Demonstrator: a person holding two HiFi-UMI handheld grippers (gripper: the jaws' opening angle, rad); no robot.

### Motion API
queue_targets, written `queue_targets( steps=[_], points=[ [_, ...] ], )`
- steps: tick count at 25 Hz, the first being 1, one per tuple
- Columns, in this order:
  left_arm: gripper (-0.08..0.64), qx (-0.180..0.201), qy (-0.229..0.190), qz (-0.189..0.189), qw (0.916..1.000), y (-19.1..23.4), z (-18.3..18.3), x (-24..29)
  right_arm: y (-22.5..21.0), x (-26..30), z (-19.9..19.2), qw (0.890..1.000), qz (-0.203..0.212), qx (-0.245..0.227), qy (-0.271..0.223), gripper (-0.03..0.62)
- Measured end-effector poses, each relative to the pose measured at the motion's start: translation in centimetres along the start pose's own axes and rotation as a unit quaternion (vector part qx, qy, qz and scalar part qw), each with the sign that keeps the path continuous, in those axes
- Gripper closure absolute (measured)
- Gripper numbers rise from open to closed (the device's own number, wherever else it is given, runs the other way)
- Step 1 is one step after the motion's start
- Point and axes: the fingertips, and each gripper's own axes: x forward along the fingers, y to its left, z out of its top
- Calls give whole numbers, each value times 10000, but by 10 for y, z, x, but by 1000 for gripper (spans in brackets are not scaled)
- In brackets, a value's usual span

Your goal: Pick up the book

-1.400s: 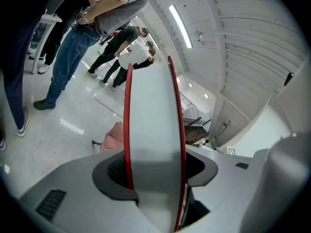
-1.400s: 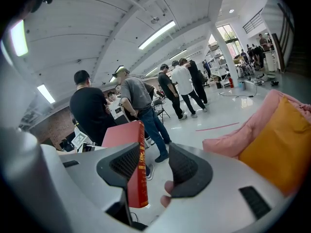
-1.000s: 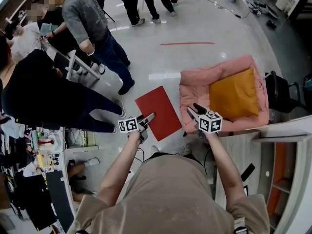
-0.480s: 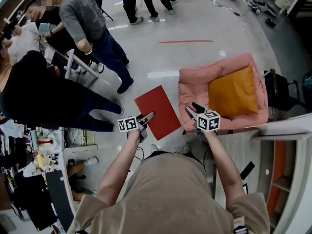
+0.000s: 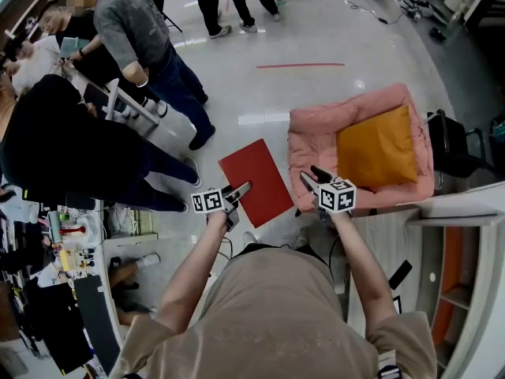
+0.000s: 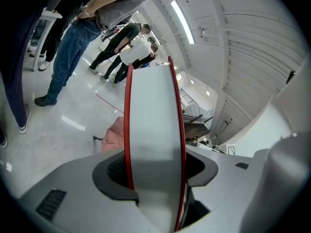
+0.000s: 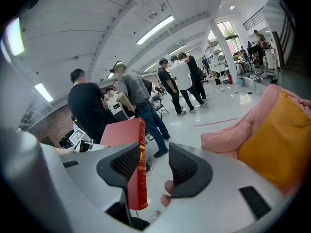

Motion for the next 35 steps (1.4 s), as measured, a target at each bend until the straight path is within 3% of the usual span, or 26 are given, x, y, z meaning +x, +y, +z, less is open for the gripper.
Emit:
queue_targets(
  steps=[26,31,35],
  points=[
    [296,-75,289,5,9996,-2,-24,5,-11,-8,-19,9997,-7,96,217,397],
    [296,-81,455,-82,9989,-7,-38,21,-24,-15,-33,9993,-46,74,374,397],
    [296,87,845,15,9964,-13,-65,37,-33,-36,-60,9979,-134,202,606,397]
  ],
)
